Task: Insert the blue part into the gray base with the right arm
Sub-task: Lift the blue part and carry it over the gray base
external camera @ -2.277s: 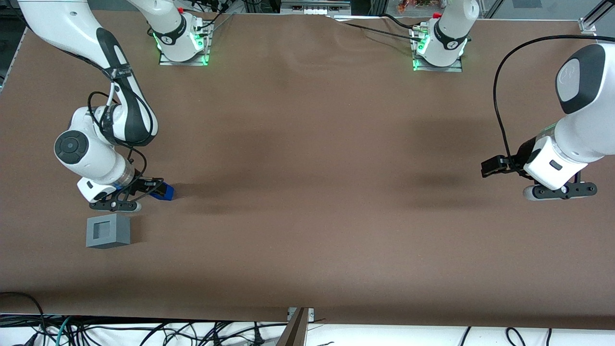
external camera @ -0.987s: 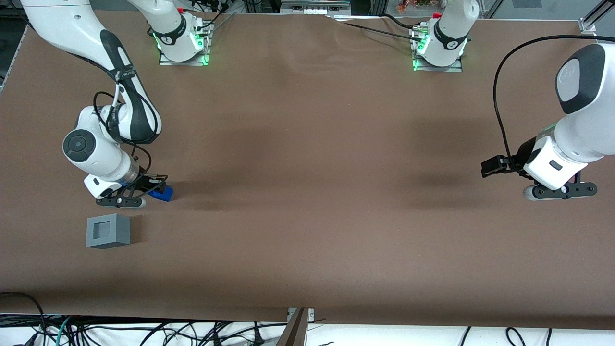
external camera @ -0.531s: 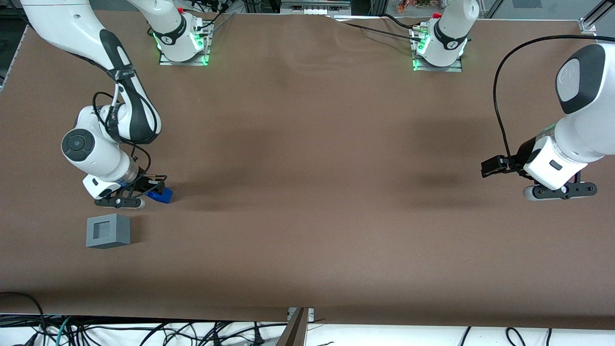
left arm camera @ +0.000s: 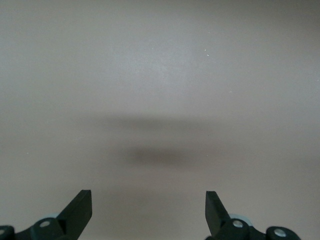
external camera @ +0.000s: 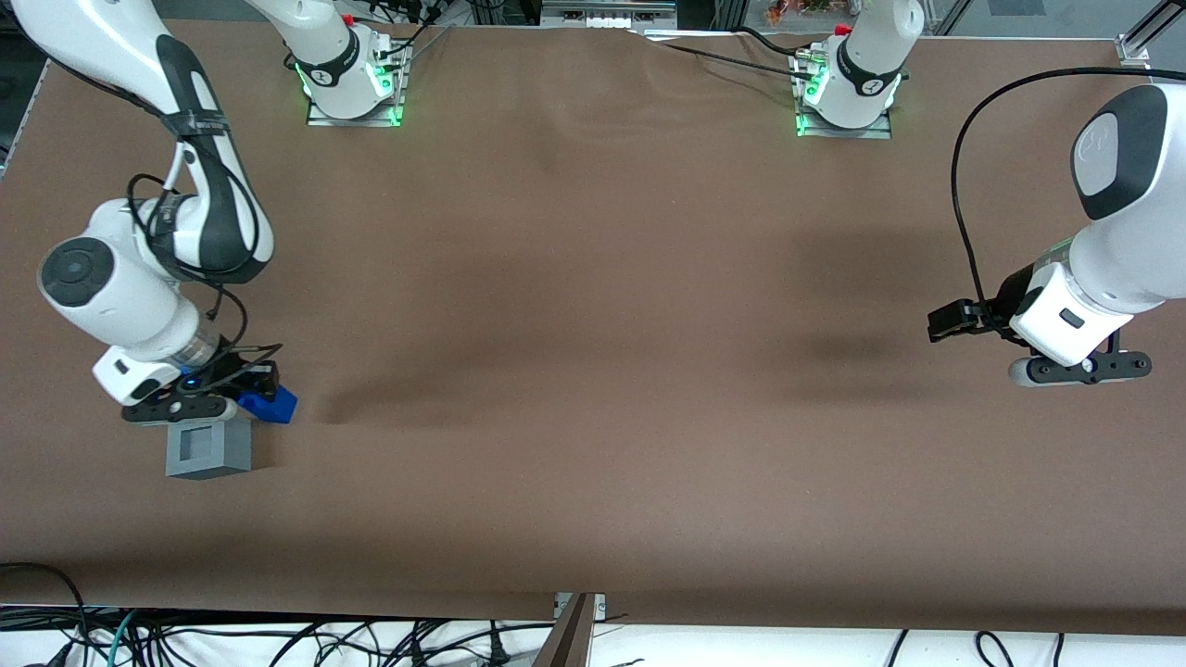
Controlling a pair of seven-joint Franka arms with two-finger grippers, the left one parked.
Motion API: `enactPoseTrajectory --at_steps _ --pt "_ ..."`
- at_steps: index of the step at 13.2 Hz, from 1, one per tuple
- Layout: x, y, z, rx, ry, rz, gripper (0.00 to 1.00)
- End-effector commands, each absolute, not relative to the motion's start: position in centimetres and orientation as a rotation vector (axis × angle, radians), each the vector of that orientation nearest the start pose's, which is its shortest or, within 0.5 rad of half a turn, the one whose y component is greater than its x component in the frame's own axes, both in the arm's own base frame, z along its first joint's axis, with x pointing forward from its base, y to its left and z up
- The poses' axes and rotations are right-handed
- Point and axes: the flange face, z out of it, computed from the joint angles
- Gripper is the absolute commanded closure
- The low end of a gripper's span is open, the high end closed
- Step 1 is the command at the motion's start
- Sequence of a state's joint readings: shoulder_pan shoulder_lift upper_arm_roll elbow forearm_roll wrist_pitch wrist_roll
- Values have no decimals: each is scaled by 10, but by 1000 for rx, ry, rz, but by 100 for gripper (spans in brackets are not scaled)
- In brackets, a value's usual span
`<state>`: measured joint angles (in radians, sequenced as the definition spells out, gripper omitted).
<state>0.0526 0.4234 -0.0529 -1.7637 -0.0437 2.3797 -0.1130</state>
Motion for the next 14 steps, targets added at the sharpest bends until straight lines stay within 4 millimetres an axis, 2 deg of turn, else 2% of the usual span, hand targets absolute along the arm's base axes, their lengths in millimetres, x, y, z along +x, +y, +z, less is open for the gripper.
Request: enactPoseTrajectory --at_steps 1,4,6,10,14 --pt "690 -29 373 -3177 -356 -317 65" --pt "713 -56 388 -3115 -447 -261 65" --pt "723 -71 375 -3099 -504 -237 65" --pt "729 -101 342 -3083 -663 -218 65" --pt "729 -108 337 -3082 -689 -212 65"
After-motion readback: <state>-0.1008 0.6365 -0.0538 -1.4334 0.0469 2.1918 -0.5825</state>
